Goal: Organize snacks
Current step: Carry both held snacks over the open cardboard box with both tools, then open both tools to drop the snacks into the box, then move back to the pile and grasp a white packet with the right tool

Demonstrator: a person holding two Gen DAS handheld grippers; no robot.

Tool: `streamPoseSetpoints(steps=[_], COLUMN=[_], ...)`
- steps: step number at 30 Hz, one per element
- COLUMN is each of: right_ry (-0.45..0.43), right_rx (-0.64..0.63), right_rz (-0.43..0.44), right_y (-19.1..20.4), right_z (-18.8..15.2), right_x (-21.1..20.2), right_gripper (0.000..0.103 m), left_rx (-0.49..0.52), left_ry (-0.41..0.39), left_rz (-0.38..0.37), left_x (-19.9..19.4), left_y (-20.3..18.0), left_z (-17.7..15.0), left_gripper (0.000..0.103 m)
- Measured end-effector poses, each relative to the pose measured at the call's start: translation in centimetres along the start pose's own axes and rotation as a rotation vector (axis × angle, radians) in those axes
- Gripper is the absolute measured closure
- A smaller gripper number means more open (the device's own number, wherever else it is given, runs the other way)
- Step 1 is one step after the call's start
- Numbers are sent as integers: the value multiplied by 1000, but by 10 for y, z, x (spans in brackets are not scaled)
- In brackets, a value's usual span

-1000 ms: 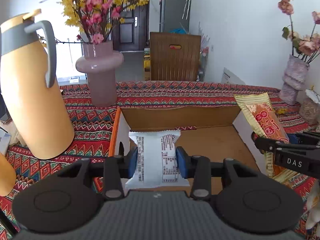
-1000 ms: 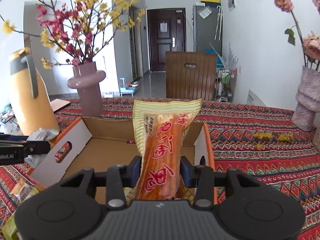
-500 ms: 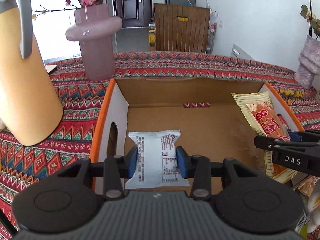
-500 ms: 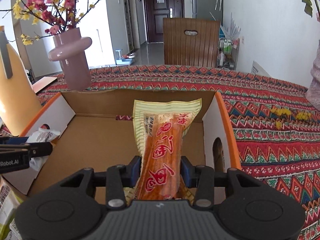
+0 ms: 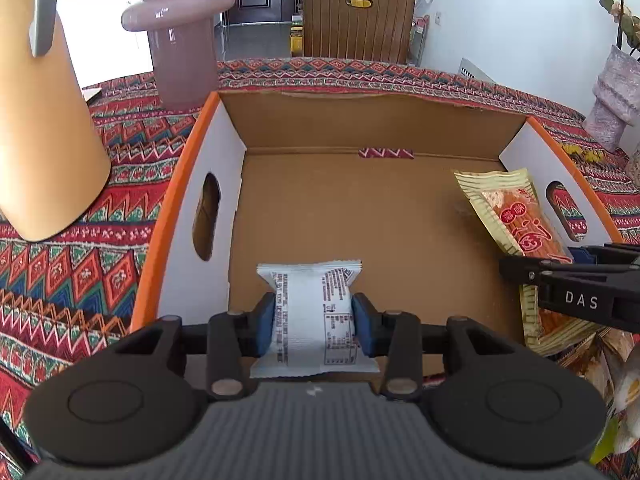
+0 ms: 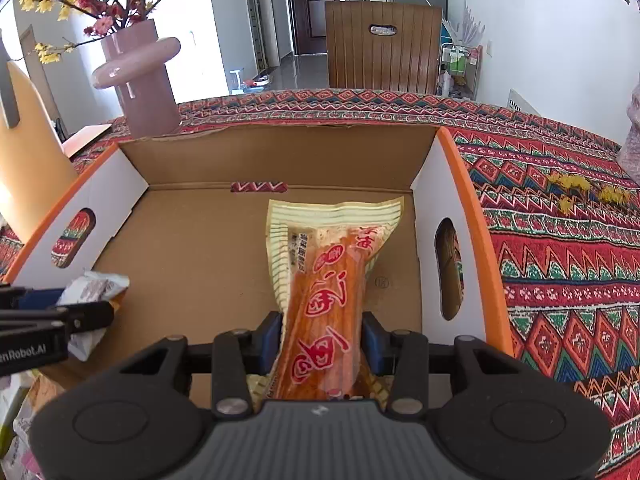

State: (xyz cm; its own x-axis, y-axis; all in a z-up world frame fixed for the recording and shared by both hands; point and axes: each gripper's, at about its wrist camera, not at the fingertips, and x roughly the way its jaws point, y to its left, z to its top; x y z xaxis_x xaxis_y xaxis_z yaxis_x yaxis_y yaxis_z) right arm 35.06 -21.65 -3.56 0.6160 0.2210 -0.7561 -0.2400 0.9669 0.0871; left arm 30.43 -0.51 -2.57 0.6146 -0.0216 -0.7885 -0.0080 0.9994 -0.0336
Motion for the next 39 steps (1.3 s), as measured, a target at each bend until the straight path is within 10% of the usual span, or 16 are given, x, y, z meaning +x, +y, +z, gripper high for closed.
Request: streamPoseSetpoints(steps=[19,31,39], right_ry=[15,-126,-250], right_rx=[-7,-16,6], right_rz=[-1,23,9], right_y=[7,12,5], right_z=[-10,-8,-26], right_x=[-12,-54,-100], right_gripper=[58,9,0], left_rx=[10,-10,-34], left_ry=[-12,-249,-368], left_rz=[-13,-1,-6], left_x=[-19,-73,-113], left_y=[2,7,16], left_z=[-16,-11,-27], left_gripper=[61,0,0])
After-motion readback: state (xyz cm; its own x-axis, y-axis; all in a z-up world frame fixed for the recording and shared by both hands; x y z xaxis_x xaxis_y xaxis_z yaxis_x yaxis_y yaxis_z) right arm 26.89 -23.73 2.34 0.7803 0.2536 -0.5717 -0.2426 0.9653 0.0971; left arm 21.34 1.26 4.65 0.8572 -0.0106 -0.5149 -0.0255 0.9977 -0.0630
